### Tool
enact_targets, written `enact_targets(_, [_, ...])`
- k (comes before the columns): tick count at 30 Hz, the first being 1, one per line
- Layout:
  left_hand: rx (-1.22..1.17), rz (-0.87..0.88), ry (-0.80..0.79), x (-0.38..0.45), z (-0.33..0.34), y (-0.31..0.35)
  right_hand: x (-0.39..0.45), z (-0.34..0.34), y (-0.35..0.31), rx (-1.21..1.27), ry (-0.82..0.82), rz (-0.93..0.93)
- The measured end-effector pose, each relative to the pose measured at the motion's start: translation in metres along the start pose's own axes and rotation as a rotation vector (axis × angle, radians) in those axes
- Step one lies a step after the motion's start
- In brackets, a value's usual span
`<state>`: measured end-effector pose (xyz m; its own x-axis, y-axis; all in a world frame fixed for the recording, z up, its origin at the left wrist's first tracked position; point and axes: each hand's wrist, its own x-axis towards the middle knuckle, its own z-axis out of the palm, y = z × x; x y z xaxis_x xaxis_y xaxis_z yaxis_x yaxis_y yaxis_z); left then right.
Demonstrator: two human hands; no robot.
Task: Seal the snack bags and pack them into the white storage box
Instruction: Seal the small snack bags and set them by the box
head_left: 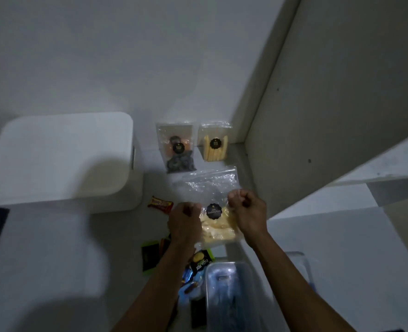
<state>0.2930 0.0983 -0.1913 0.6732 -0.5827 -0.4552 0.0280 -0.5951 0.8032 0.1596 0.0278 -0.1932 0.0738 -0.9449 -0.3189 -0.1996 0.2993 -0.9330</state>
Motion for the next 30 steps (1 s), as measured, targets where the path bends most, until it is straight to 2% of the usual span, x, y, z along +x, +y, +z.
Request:
enact_targets(3, [-0.147,0.061,-0.023,-0.01,-0.031,0.006,-0.022,0.004,-0.031,0.092,-0.048,-0.024])
enact_targets(6, [-0.215,0.194,-0.041,-0.033,-0.065,0.02,-0.052,0.005,-0.057,0.142,-0.094,-0.084])
enact_targets(11, [-0.52,0.317,0.034,-0.068,-0.114,0.055,-0.099,0.007,-0.087,0.174,-0.156,-0.182])
enact_targets(19, [-0.598,0.466,0.08,-0.113,-0.157,0.08,-0.14,0.0,-0.118,0.119,-0.22,-0.277])
enact_targets(22, [-0.553,0.508,0.1,-0.119,-0.163,0.088,-0.144,-0.005,-0.143,-0.058,-0.153,-0.453])
enact_targets(24, [-0.511,0.542,0.11,-0.125,-0.165,0.092,-0.15,-0.009,-0.166,-0.246,-0.092,-0.674])
enact_targets(26, [-0.472,0.57,0.113,-0.128,-0.164,0.096,-0.153,-0.008,-0.189,-0.505,-0.112,-0.887])
enact_targets(28, [-0.429,0.604,0.115,-0.132,-0.162,0.099,-0.159,-0.002,-0.21,-0.772,-0.169,-0.969])
enact_targets(30, [-0.414,0.626,0.111,-0.136,-0.159,0.103,-0.164,0.004,-0.225,-0.926,-0.205,-0.978])
